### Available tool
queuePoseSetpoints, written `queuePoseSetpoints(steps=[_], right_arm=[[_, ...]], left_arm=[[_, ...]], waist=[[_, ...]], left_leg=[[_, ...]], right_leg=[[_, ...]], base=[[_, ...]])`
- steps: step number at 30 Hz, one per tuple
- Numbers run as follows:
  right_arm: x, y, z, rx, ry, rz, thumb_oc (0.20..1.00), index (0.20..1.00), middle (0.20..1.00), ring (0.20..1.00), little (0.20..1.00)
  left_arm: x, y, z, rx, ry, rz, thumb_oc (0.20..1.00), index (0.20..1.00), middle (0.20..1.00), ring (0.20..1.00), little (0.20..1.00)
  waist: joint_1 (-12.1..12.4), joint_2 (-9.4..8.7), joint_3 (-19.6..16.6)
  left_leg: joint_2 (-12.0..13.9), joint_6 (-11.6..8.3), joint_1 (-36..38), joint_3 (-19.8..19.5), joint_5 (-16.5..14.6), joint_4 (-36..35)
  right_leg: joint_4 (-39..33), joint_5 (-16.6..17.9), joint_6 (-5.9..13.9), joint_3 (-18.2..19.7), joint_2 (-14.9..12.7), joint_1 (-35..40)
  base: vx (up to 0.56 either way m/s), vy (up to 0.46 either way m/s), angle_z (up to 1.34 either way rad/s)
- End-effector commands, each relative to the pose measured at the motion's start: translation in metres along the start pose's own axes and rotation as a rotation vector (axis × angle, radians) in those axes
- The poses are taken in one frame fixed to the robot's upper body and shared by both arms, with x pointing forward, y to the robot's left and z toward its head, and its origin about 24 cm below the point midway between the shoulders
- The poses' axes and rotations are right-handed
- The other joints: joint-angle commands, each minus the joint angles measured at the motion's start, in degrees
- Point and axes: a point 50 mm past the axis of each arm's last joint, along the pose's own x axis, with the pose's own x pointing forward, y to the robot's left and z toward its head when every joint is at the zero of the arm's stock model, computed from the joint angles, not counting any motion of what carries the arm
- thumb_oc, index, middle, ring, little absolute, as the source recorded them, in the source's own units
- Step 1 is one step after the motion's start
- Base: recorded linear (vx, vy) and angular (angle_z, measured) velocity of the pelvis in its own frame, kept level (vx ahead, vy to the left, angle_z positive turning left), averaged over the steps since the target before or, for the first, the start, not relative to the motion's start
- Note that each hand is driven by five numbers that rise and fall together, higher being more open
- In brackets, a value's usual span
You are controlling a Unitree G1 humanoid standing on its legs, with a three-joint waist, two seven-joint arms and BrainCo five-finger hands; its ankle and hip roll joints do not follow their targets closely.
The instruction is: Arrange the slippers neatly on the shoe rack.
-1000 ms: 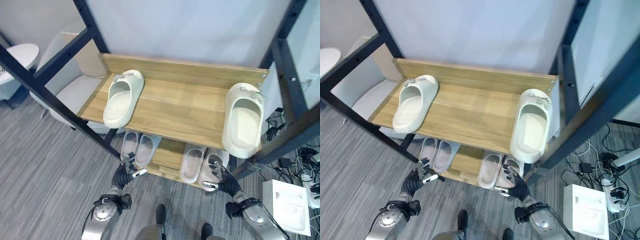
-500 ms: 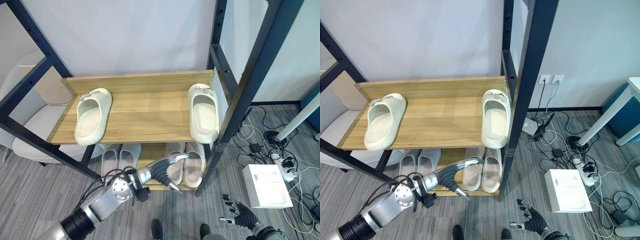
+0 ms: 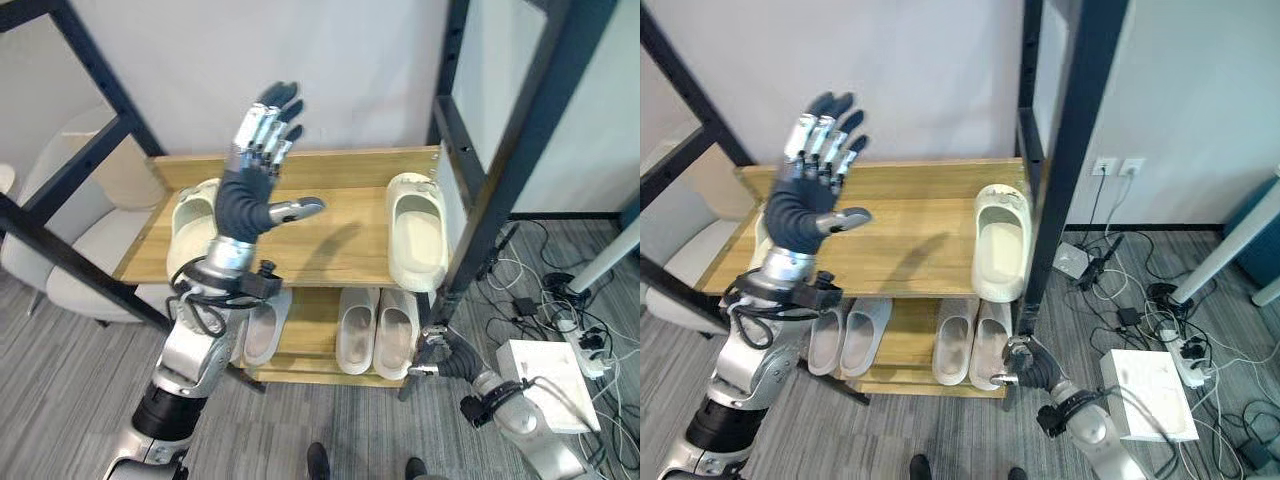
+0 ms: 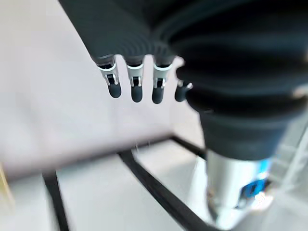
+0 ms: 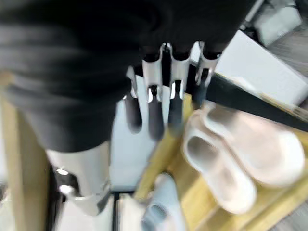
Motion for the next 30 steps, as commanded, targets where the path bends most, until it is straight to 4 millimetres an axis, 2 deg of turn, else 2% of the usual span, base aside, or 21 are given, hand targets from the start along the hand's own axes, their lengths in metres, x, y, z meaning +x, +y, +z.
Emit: queuePoseSetpoints(steps=[1, 2, 4, 5, 9, 11, 14, 15, 18, 30], right_arm=[[0.007, -0.013, 0.033, -0.089, -0.169, -0.078, 1.0, 1.0, 1.0, 1.0, 1.0], [0.01, -0.013, 0.036, -0.103, -0.181, -0.083, 1.0, 1.0, 1.0, 1.0, 1.0], [0.012, -0.013, 0.037, -0.109, -0.185, -0.088, 1.0, 1.0, 1.0, 1.0, 1.0], [0.012, -0.017, 0.04, -0.096, -0.197, -0.1, 1.0, 1.0, 1.0, 1.0, 1.0], [0.014, -0.022, 0.039, -0.095, -0.19, -0.133, 1.0, 1.0, 1.0, 1.0, 1.0], [0.015, -0.021, 0.037, -0.096, -0.183, -0.133, 1.0, 1.0, 1.0, 1.0, 1.0], [0.014, -0.022, 0.035, -0.102, -0.172, -0.134, 1.0, 1.0, 1.0, 1.0, 1.0], [0.012, -0.023, 0.031, -0.11, -0.158, -0.139, 1.0, 1.0, 1.0, 1.0, 1.0], [0.012, -0.026, 0.025, -0.13, -0.13, -0.155, 1.0, 1.0, 1.0, 1.0, 1.0], [0.016, -0.035, 0.027, -0.148, -0.124, -0.2, 1.0, 1.0, 1.0, 1.0, 1.0]], left_arm=[[0.031, 0.001, 0.022, 0.277, -0.221, 0.101, 1.0, 1.0, 1.0, 1.0, 1.0], [0.037, 0.013, 0.019, 0.444, -0.234, 0.099, 1.0, 1.0, 1.0, 1.0, 1.0], [0.039, 0.022, 0.017, 0.567, -0.238, 0.098, 1.0, 1.0, 1.0, 1.0, 1.0], [0.04, 0.034, 0.013, 0.737, -0.239, 0.092, 1.0, 1.0, 1.0, 1.0, 1.0], [0.032, 0.065, -0.008, 1.043, -0.137, 0.112, 1.0, 1.0, 1.0, 1.0, 1.0], [0.031, 0.069, -0.01, 1.082, -0.126, 0.119, 1.0, 1.0, 1.0, 1.0, 1.0], [0.028, 0.086, -0.014, 1.208, -0.088, 0.132, 1.0, 1.0, 1.0, 1.0, 1.0], [0.025, 0.098, -0.018, 1.286, -0.048, 0.133, 1.0, 1.0, 1.0, 1.0, 1.0], [0.02, 0.116, -0.023, 1.39, 0.016, 0.142, 1.0, 1.0, 1.0, 1.0, 1.0], [0.011, 0.148, -0.032, 1.59, 0.141, 0.096, 1.0, 1.0, 1.0, 1.0, 1.0]], waist=[[-0.8, -0.38, 1.0], [-0.8, -0.24, 0.9], [-0.8, -0.21, 0.8], [-0.7, -0.18, 0.7], [-0.3, -0.42, 0.6], [-0.3, -0.47, 0.6], [-0.2, -0.59, 0.5], [-0.2, -0.54, 0.5], [-0.3, -0.47, 0.5], [-0.5, -0.33, 0.5]], left_leg=[[2.7, -2.72, 2.6, -0.2, -5.2, -0.3], [2.7, -2.79, 2.8, -0.2, -5.4, -0.3], [2.8, -2.78, 2.8, -0.1, -5.3, -0.3], [2.8, -2.85, 2.8, -0.1, -5.4, -0.3], [2.4, -2.85, 2.7, -0.4, -5.7, -0.3], [2.4, -2.83, 2.7, -0.4, -5.7, -0.3], [2.4, -2.83, 2.8, -0.3, -5.9, -0.3], [2.4, -2.84, 2.9, -0.2, -6.0, -0.3], [2.3, -2.79, 3.0, 0.0, -6.2, -0.3], [2.2, -2.58, 3.6, 0.3, -6.7, -0.3]], right_leg=[[0.0, -1.5, 2.71, -2.6, -1.6, -1.3], [0.0, -1.4, 2.77, -2.4, -1.6, -1.2], [0.0, -1.4, 2.77, -2.3, -1.5, -1.4], [0.0, -1.2, 2.84, -2.4, -1.6, -1.4], [0.0, -1.3, 2.74, -2.7, -1.7, -1.4], [0.0, -1.4, 2.74, -2.8, -1.7, -1.4], [0.0, -1.3, 2.77, -2.8, -1.8, -1.3], [0.0, -1.3, 2.82, -2.8, -1.8, -1.4], [0.0, -1.3, 2.85, -2.5, -1.8, -1.4], [0.0, -1.5, 2.95, -2.4, -2.1, -1.0]], base=[[0.03, -0.013, -0.08], [0.04, -0.014, 0.06], [0.05, -0.014, -0.06], [0.06, -0.013, -0.07], [0.04, -0.003, 0.01], [0.0, 0.0, 0.0], [0.0, 0.0, 0.0], [0.0, 0.0, 0.0], [0.0, 0.0, 0.0], [0.0, 0.0, 0.0]])
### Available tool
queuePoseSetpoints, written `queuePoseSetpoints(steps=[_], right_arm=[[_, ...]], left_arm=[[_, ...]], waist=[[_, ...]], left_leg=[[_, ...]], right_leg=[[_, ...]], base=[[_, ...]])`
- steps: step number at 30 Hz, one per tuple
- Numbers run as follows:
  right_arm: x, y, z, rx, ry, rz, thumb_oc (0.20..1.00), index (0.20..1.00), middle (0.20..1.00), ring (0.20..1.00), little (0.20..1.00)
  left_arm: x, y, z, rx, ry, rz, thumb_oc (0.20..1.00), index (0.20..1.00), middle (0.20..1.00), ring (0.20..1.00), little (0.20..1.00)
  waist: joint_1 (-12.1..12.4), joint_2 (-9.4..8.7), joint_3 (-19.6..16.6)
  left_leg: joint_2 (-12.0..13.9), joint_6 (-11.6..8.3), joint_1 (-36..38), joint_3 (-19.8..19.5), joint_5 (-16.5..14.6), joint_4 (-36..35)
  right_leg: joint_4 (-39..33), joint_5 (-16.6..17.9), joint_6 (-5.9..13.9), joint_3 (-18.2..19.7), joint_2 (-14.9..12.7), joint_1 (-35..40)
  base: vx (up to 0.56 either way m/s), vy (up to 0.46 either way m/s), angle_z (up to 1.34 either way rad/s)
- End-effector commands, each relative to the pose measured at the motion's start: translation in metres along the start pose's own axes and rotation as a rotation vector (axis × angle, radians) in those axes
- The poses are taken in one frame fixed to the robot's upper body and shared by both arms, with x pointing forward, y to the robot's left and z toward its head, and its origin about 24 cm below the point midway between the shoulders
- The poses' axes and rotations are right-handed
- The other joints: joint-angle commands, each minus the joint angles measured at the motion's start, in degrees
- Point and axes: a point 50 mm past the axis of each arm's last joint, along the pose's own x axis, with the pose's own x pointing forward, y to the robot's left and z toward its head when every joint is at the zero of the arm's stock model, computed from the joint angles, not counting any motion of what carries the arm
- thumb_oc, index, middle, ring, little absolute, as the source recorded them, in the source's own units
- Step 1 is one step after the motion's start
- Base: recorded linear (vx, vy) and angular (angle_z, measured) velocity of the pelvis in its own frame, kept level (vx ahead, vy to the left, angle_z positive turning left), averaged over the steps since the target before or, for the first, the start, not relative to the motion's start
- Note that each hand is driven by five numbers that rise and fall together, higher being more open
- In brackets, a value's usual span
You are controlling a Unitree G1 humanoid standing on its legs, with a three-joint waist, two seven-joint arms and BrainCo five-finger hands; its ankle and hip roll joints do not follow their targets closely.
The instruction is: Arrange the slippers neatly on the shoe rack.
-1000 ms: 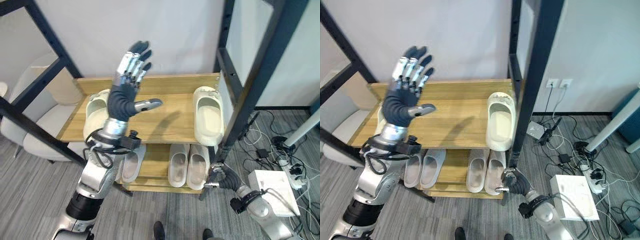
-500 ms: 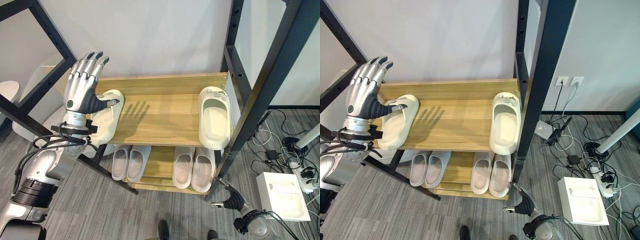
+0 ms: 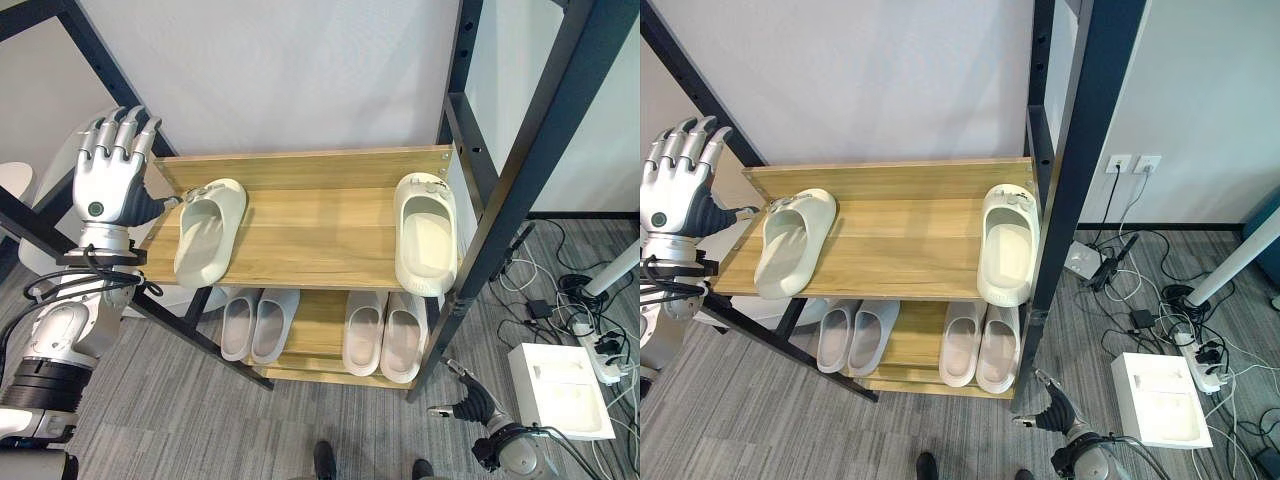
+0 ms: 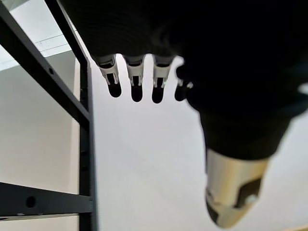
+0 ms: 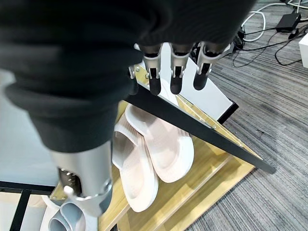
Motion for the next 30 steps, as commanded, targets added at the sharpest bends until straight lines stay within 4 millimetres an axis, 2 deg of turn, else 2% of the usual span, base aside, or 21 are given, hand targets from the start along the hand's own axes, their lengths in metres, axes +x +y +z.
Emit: queuePoseSetpoints(steps=[1, 5, 6, 7, 9, 20, 29, 30], right_arm=[[0.009, -0.011, 0.027, -0.013, -0.131, -0.054, 1.0, 1.0, 1.0, 1.0, 1.0], [0.013, -0.016, 0.029, 0.007, -0.13, -0.09, 1.0, 1.0, 1.0, 1.0, 1.0], [-0.006, 0.04, -0.011, 0.331, 0.101, 0.079, 1.0, 1.0, 1.0, 1.0, 1.0], [0.0, 0.031, -0.01, 0.29, 0.099, 0.055, 1.0, 1.0, 1.0, 1.0, 1.0], [0.01, 0.027, 0.008, 0.335, 0.036, 0.065, 1.0, 1.0, 1.0, 1.0, 1.0], [0.016, 0.038, 0.011, 0.39, 0.053, 0.07, 1.0, 1.0, 1.0, 1.0, 1.0], [0.024, 0.035, 0.019, 0.403, 0.033, 0.036, 1.0, 1.0, 1.0, 1.0, 1.0], [0.026, 0.035, 0.021, 0.401, 0.029, 0.034, 1.0, 1.0, 1.0, 1.0, 1.0]], left_arm=[[0.017, 0.019, -0.03, 0.179, 0.049, 0.042, 1.0, 1.0, 1.0, 1.0, 1.0], [0.018, 0.012, -0.034, 0.221, 0.042, -0.023, 1.0, 1.0, 1.0, 1.0, 1.0], [0.021, 0.012, -0.034, 0.229, 0.013, -0.043, 1.0, 1.0, 1.0, 1.0, 1.0], [0.018, 0.003, -0.037, 0.222, 0.036, -0.092, 1.0, 1.0, 1.0, 1.0, 1.0], [0.017, -0.001, -0.034, 0.231, 0.029, -0.133, 1.0, 1.0, 1.0, 1.0, 1.0], [0.012, -0.016, -0.043, 0.202, 0.126, -0.185, 1.0, 1.0, 1.0, 1.0, 1.0], [0.013, -0.028, -0.037, 0.14, 0.186, -0.179, 1.0, 1.0, 1.0, 1.0, 1.0], [0.013, -0.029, -0.036, 0.134, 0.188, -0.18, 0.937, 0.937, 0.937, 0.937, 0.937]], waist=[[-0.5, -1.06, 0.1], [-0.7, -0.99, 0.3], [-1.3, -0.85, 0.5], [-1.3, -1.01, 0.5], [-0.9, -1.3, 0.6], [-0.7, -1.5, 0.7], [-1.0, -1.88, 0.9], [-1.1, -1.9, 1.0]], left_leg=[[2.0, -2.67, 3.7, 0.3, -6.8, -0.3], [1.9, -2.57, 3.7, 0.5, -7.0, -0.3], [1.9, -2.69, 3.8, 0.7, -7.1, -0.3], [1.9, -2.71, 3.6, 0.9, -7.0, -0.3], [1.9, -2.77, 3.5, 0.9, -7.1, -0.3], [1.7, -2.66, 3.5, 1.1, -7.3, -0.3], [1.7, -2.46, 3.2, 1.4, -7.5, -0.3], [1.6, -2.44, 3.1, 1.4, -7.5, -0.3]], right_leg=[[0.0, -1.8, 3.16, -2.2, -2.2, -0.9], [0.0, -1.6, 3.33, -2.0, -2.3, -1.3], [0.0, -1.4, 3.42, -1.9, -2.3, -1.4], [0.0, -1.2, 3.46, -1.8, -2.3, -1.7], [0.0, -1.3, 3.39, -1.8, -2.4, -1.8], [0.0, -1.2, 3.6, -1.9, -2.6, -2.0], [0.0, -0.9, 3.7, -1.4, -2.8, -2.7], [0.0, -0.9, 3.72, -1.4, -2.8, -2.8]], base=[[0.0, 0.0, 0.0], [0.01, 0.006, 0.0], [0.0, 0.0, 0.0], [0.0, 0.0, 0.0], [0.01, 0.007, -0.17], [0.0, 0.0, -0.02], [0.0, 0.003, 0.0], [0.0, 0.0, 0.0]])
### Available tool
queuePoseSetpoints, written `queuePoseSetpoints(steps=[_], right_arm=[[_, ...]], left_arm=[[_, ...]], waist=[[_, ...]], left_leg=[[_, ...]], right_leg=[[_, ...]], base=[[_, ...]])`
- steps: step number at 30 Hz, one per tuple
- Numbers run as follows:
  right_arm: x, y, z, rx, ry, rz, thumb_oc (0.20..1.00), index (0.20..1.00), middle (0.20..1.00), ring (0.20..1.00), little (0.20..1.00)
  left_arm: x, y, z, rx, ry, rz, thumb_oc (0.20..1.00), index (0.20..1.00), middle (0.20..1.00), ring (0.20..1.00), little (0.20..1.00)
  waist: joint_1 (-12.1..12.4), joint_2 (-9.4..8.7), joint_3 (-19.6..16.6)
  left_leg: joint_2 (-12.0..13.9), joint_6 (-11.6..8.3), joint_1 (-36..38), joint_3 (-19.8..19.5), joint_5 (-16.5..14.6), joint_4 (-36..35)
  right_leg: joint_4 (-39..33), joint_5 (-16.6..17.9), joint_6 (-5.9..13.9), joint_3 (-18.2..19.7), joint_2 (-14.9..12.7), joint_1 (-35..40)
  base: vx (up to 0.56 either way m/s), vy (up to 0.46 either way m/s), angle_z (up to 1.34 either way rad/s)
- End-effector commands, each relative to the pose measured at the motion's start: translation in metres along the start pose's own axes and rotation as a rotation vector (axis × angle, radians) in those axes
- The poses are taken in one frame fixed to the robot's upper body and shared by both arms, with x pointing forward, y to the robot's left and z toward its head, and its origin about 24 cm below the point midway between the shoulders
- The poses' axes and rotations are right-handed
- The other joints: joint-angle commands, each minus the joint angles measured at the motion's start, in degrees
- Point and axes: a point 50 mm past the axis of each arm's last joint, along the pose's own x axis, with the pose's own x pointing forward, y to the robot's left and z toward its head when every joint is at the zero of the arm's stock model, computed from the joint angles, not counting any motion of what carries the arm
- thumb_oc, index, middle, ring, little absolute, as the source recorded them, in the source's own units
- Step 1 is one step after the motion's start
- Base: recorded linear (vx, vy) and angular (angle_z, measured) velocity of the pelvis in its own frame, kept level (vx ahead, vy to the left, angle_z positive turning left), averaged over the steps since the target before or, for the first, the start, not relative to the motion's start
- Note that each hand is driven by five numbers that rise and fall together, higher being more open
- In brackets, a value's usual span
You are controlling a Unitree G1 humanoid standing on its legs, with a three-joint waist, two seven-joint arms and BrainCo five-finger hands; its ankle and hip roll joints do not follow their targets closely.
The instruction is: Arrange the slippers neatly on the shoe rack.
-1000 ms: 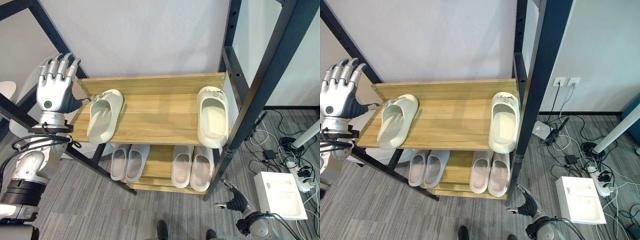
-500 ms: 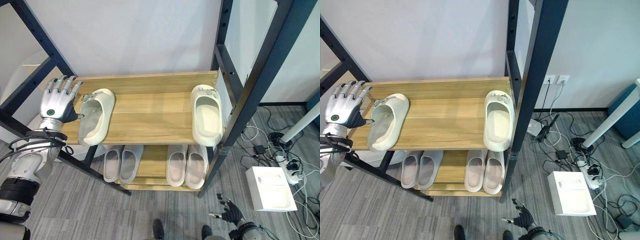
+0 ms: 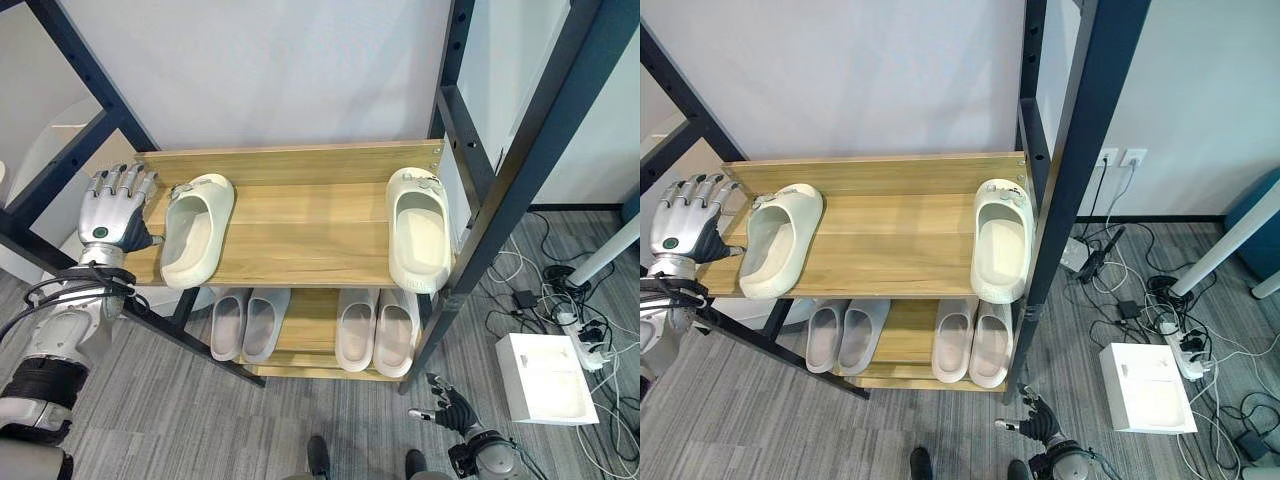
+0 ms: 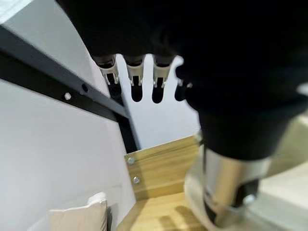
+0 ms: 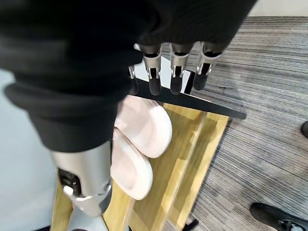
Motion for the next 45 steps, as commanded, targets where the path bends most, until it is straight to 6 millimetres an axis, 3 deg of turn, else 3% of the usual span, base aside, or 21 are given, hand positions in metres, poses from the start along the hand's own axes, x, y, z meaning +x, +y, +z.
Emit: queuePoseSetpoints(steps=[1, 2, 3, 20, 30, 37, 45], right_arm=[[0.01, 0.007, 0.03, 0.018, -0.13, 0.011, 1.0, 1.0, 1.0, 1.0, 1.0], [0.011, 0.006, 0.032, 0.014, -0.133, 0.01, 1.0, 1.0, 1.0, 1.0, 1.0], [0.011, 0.005, 0.032, 0.01, -0.136, 0.008, 1.0, 1.0, 1.0, 1.0, 1.0], [0.008, 0.004, 0.027, 0.047, -0.121, -0.004, 1.0, 1.0, 1.0, 1.0, 1.0], [0.008, 0.005, 0.025, 0.062, -0.112, -0.004, 1.0, 1.0, 1.0, 1.0, 1.0], [0.006, 0.002, 0.023, 0.066, -0.107, -0.021, 1.0, 1.0, 1.0, 1.0, 1.0], [0.005, 0.002, 0.019, 0.07, -0.094, -0.032, 1.0, 1.0, 1.0, 1.0, 1.0]], left_arm=[[0.03, 0.028, -0.008, -0.051, 0.092, 0.14, 0.573, 0.573, 0.573, 0.573, 0.573], [0.029, 0.026, -0.007, -0.057, 0.094, 0.133, 0.222, 0.222, 0.222, 0.222, 0.222], [0.03, 0.025, -0.004, -0.071, 0.084, 0.125, 0.2, 0.2, 0.2, 0.2, 0.2], [0.037, 0.024, 0.028, -0.169, -0.009, 0.127, 0.2, 0.2, 0.2, 0.2, 0.2], [0.042, 0.071, 0.074, -0.305, -0.198, 0.348, 0.2, 0.2, 0.2, 0.2, 0.2], [0.045, 0.082, 0.11, -0.352, -0.325, 0.371, 0.2, 0.2, 0.2, 0.2, 0.2], [0.046, 0.081, 0.111, -0.344, -0.325, 0.373, 0.2, 0.2, 0.2, 0.2, 0.2]], waist=[[-0.1, -0.76, 0.7], [-0.1, -0.76, 0.7], [-0.2, -0.77, 0.7], [-1.1, -0.82, 0.9], [-1.3, -0.57, 0.8], [-2.5, 0.62, 1.0], [-2.7, 0.98, 0.9]], left_leg=[[1.4, -2.41, 4.1, 0.1, -7.7, -0.3], [1.4, -2.39, 4.0, 0.1, -7.7, -0.3], [1.4, -2.35, 4.1, 0.3, -7.7, -0.3], [1.5, -2.36, 4.6, 0.6, -7.8, -0.3], [1.6, -2.47, 4.3, 0.2, -7.5, -0.3], [1.6, -2.47, 4.0, 0.6, -7.3, -0.3], [1.7, -2.46, 4.2, 1.0, -7.3, -0.3]], right_leg=[[0.0, -1.5, 3.88, -2.6, -2.8, -1.0], [0.0, -1.4, 3.88, -2.6, -2.8, -1.1], [0.0, -1.4, 3.87, -2.5, -2.9, -1.1], [0.0, -1.5, 3.81, -2.1, -2.8, -1.1], [0.0, -1.6, 3.65, -2.2, -2.5, -1.1], [0.0, -1.3, 3.65, -1.5, -2.5, -1.9], [0.0, -1.4, 3.52, -1.2, -2.4, -2.0]], base=[[0.0, 0.0, 0.0], [0.0, 0.0, 0.0], [0.0, 0.0, 0.0], [0.0, 0.0, 0.0], [0.0, -0.023, -0.01], [0.0, -0.019, -0.02], [0.01, -0.011, -0.06]])
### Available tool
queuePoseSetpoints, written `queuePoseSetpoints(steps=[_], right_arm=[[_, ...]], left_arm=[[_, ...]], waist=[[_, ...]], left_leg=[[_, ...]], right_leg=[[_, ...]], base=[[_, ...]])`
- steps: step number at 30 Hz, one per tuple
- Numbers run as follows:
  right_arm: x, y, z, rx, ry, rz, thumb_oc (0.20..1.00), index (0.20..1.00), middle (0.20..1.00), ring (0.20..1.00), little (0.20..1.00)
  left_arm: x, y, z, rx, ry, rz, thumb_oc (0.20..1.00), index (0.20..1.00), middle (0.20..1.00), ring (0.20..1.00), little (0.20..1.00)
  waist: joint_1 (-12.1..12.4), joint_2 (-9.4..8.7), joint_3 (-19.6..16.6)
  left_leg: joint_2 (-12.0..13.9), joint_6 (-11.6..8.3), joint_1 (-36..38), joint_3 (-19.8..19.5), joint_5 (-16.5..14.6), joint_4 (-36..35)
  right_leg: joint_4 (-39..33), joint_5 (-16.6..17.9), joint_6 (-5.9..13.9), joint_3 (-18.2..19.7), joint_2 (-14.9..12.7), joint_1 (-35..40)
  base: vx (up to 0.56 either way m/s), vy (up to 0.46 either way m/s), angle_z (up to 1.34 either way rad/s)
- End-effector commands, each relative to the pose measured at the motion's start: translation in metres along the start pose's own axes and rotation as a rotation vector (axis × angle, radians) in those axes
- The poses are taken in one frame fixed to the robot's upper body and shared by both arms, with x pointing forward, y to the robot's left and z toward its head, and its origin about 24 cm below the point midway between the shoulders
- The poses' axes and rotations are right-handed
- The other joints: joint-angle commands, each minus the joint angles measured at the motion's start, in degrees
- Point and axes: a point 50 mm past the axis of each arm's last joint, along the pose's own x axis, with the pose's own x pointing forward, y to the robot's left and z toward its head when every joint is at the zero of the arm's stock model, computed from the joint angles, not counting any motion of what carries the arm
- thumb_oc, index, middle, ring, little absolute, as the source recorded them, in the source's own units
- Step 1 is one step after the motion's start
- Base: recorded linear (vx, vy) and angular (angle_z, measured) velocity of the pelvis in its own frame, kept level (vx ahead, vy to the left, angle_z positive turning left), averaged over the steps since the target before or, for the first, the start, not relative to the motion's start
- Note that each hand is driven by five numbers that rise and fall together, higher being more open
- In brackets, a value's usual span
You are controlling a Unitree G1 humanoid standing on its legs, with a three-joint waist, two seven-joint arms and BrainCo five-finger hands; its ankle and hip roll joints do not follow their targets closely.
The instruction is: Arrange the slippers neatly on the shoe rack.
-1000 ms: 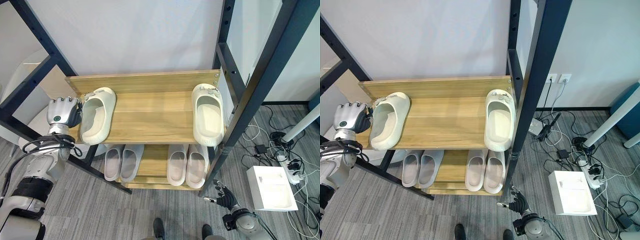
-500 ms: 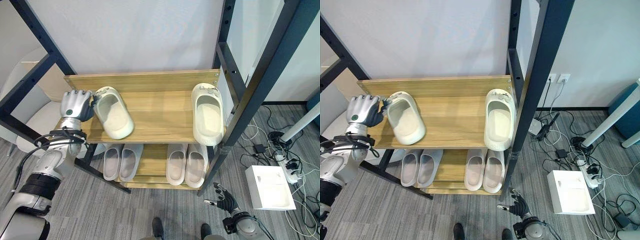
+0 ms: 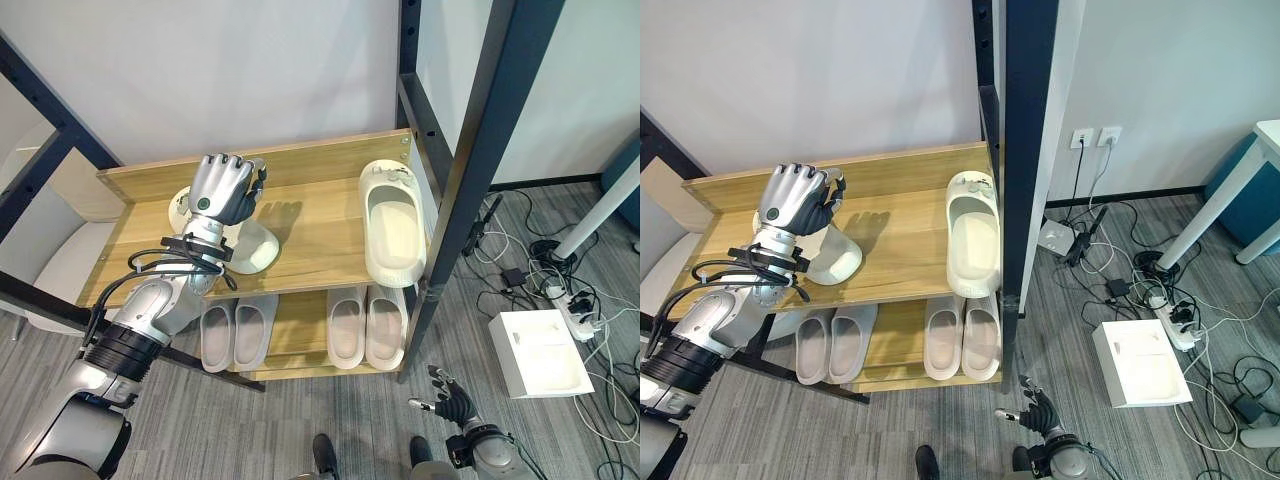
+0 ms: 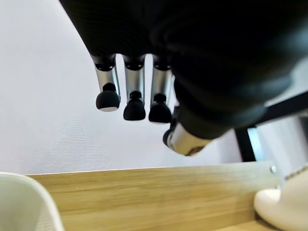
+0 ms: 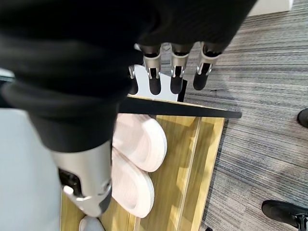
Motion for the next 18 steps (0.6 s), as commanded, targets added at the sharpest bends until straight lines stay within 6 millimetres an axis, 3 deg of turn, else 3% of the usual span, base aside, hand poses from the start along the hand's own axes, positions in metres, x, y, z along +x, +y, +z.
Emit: queuePoseSetpoints(steps=[1, 2, 3, 9, 18], right_arm=[[0.005, 0.004, 0.017, 0.033, -0.089, -0.003, 1.0, 1.0, 1.0, 1.0, 1.0], [0.005, 0.005, 0.017, 0.034, -0.087, -0.001, 1.0, 1.0, 1.0, 1.0, 1.0], [0.005, 0.005, 0.017, 0.036, -0.085, 0.0, 1.0, 1.0, 1.0, 1.0, 1.0], [0.008, 0.008, 0.018, 0.04, -0.077, 0.009, 1.0, 1.0, 1.0, 1.0, 1.0], [0.013, 0.015, 0.019, 0.02, -0.049, 0.043, 1.0, 1.0, 1.0, 1.0, 1.0]], left_arm=[[0.03, 0.034, -0.017, 0.064, 0.045, 0.165, 0.2, 0.2, 0.2, 0.2, 0.2], [0.029, 0.037, -0.02, 0.066, 0.054, 0.178, 0.724, 0.724, 0.724, 0.724, 0.724], [0.028, 0.04, -0.022, 0.067, 0.058, 0.188, 1.0, 1.0, 1.0, 1.0, 1.0], [0.013, 0.059, -0.038, 0.089, 0.108, 0.241, 1.0, 1.0, 1.0, 1.0, 1.0], [-0.037, 0.055, -0.057, 0.001, 0.246, 0.177, 1.0, 1.0, 1.0, 1.0, 1.0]], waist=[[0.8, -1.34, -0.5], [0.9, -1.35, -0.6], [1.1, -1.34, -0.7], [2.5, -1.47, -0.9], [4.8, -1.56, -0.9]], left_leg=[[1.4, -2.48, 4.1, -0.7, -7.3, -0.3], [1.4, -2.51, 4.2, -0.8, -7.3, -0.3], [1.4, -2.53, 4.2, -0.8, -7.3, -0.3], [1.4, -2.72, 4.3, -1.8, -7.1, -0.3], [1.7, -3.07, 4.6, -3.4, -6.5, -0.3]], right_leg=[[0.0, -1.7, 3.45, -2.9, -2.5, -1.0], [0.0, -1.7, 3.38, -3.0, -2.4, -0.9], [0.0, -1.8, 3.33, -3.1, -2.4, -0.9], [0.0, -2.4, 2.91, -4.0, -2.2, 0.0], [0.0, -3.3, 1.94, -5.4, -1.4, 1.5]], base=[[0.03, -0.041, 0.0], [0.03, -0.04, 0.02], [0.0, 0.0, 0.0], [0.01, -0.037, 0.02], [0.01, -0.043, 0.12]])
